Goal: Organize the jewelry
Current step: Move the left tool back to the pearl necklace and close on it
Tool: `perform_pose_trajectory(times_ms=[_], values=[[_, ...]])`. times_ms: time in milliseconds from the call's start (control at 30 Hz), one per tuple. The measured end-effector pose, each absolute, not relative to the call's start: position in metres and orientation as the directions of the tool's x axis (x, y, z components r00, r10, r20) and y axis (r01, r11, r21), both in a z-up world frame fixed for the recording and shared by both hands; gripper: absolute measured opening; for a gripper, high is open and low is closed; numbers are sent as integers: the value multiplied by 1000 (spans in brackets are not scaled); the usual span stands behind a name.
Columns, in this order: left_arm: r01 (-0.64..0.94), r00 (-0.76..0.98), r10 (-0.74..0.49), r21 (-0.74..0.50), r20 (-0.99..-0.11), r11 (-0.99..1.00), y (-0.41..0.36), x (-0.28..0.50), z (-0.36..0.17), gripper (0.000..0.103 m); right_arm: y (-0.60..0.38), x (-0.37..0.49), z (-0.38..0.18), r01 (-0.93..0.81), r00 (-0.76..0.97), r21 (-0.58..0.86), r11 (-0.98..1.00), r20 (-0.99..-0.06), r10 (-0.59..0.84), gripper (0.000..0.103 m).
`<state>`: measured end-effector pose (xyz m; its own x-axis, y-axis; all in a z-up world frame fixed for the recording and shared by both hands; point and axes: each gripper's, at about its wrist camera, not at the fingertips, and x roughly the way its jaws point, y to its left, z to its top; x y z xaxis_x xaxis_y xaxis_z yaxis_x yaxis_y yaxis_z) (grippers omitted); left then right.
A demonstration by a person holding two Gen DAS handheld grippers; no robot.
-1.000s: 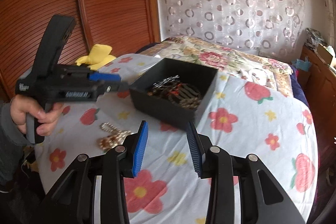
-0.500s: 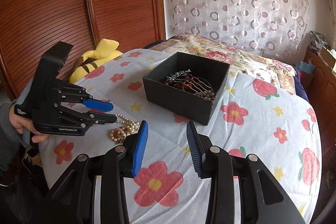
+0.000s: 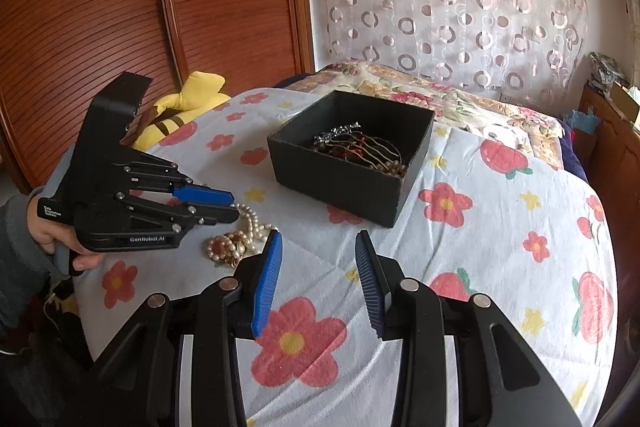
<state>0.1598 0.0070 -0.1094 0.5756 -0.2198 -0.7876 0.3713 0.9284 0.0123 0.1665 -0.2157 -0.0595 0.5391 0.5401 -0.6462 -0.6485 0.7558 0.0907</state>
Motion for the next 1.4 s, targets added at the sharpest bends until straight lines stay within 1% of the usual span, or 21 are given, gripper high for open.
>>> perform_pose_trajectory(times_ms=[133, 200, 233, 267, 367, 500, 600, 733, 933, 1100, 1133, 1167, 1267, 1400], values=[[391, 575, -232, 15, -785, 920, 3, 157, -108, 9, -220, 167, -64, -643, 534, 103, 759, -650, 541, 41], [377, 595, -235, 9, -769, 926, 4, 152, -103, 9, -221, 168, -66, -641, 532, 106, 760, -652, 540, 41], [372, 608, -239, 6, -757, 928, 5, 150, -98, 1, -222, 167, -67, -640, 531, 108, 761, -653, 540, 41], [368, 617, -243, 1, -748, 930, 5, 148, -93, 0, -222, 168, -68, -640, 530, 109, 761, -654, 540, 41], [363, 655, -270, -20, -706, 932, 7, 139, -69, 0, -222, 167, -71, -639, 526, 113, 761, -658, 540, 41], [384, 676, -287, -8, -679, 923, 5, 134, -49, 0, -219, 166, -71, -644, 522, 113, 757, -659, 542, 41], [393, 652, -279, 0, -705, 919, 2, 143, -53, 0, -217, 166, -70, -646, 521, 113, 755, -657, 545, 41], [383, 608, -221, 38, -763, 923, 2, 164, -76, 0, -217, 165, -70, -646, 521, 116, 755, -656, 546, 41], [378, 533, -208, 11, -820, 926, 12, 178, -102, 0, -216, 165, -69, -643, 520, 119, 757, -657, 545, 41], [390, 524, -220, 2, -823, 921, 11, 177, -105, 11, -216, 165, -70, -642, 520, 122, 757, -657, 546, 41], [386, 529, -217, 4, -820, 922, 11, 177, -104, 16, -217, 165, -70, -642, 520, 120, 757, -657, 545, 41], [384, 534, -218, 4, -817, 923, 11, 177, -103, 20, -217, 165, -70, -642, 520, 121, 757, -657, 546, 41], [385, 536, -247, -26, -807, 923, 13, 176, -101, 21, -217, 165, -70, -641, 520, 121, 758, -657, 545, 41], [400, 526, -238, -10, -817, 917, 7, 175, -105, 21, -218, 165, -71, -640, 519, 122, 758, -659, 544, 41]])
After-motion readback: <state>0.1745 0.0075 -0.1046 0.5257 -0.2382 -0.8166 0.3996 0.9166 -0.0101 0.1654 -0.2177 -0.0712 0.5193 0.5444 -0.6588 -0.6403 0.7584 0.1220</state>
